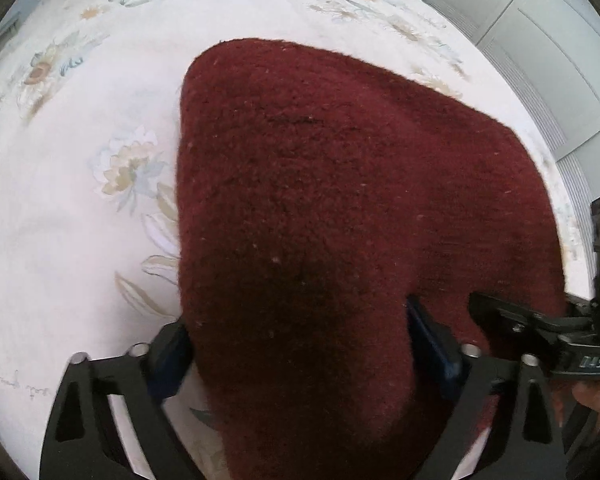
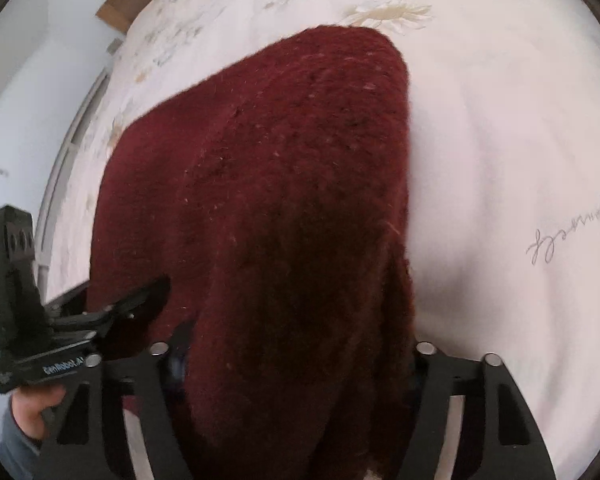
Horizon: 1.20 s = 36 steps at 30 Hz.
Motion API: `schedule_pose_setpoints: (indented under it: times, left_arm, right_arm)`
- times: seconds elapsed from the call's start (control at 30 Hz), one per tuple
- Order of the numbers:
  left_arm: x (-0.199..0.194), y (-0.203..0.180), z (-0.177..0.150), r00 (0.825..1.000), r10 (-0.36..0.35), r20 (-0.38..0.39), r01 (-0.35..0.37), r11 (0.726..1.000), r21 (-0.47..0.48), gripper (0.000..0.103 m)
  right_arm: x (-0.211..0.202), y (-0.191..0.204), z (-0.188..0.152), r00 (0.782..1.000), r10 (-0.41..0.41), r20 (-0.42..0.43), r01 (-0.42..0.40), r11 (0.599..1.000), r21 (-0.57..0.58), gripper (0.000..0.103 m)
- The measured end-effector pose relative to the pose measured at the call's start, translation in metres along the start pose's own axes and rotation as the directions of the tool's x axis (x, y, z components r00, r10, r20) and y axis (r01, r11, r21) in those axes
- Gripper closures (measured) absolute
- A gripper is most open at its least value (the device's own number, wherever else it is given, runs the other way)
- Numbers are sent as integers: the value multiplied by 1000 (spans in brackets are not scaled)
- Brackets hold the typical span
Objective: Fold small clothes
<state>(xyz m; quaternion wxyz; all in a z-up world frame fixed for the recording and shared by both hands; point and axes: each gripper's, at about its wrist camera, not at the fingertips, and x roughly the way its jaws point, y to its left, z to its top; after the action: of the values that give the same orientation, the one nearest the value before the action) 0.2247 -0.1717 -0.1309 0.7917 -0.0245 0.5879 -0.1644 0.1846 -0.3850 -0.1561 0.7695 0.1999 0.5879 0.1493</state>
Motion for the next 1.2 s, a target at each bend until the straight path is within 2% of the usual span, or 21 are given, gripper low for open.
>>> schedule_pose_setpoints:
  times: [0.1, 0.2, 0.33, 0.53, 0.7, 0.8, 0.93, 1.0, 1.1, 1.2]
  left_arm:
    - [-6, 2, -2, 999, -32, -1, 32, 999, 7, 31]
    - [-15, 7, 0, 998, -63, 1, 63, 998, 18, 45]
    - [-46, 10, 4, 995, -95, 30, 94, 994, 55, 52]
    - [-118, 42, 9, 986, -101, 133, 90, 992, 88, 52]
    - [-150, 89, -6, 984, -47, 172, 35, 997, 73, 52]
    - [-146, 117, -19, 986, -26, 162, 21, 999, 37, 52]
    - [-114, 148, -44, 995, -11, 101, 16, 999, -40, 50]
    - [-97, 153, -58, 997, 2, 74, 3, 998, -64, 48]
    - [-90, 157, -70, 994, 10, 113, -2, 997, -72, 41]
    - [-90, 158, -73, 994, 17, 104, -9, 997, -73, 37]
  right_arm:
    - [-8, 5, -6, 999, 3, 38, -3, 1000, 17, 49]
    - [-24, 17, -12, 998, -15, 67, 16, 1000, -11, 54]
    - [-54, 48, -12, 994, -10, 106, 16, 998, -62, 55]
    - [-74, 112, -12, 989, 47, 143, -27, 990, -140, 54]
    - [-41, 152, -15, 992, 73, 100, -56, 984, -167, 54]
    - [-10, 161, -22, 998, 48, 50, -39, 984, -173, 53]
    - [30, 160, -41, 999, -37, -28, 31, 981, -190, 51]
    - [33, 155, -45, 999, -41, -24, 35, 980, -196, 48]
    - [31, 158, -56, 999, -41, -24, 35, 980, -195, 45]
    - [34, 159, -52, 999, -44, -27, 38, 980, -194, 44]
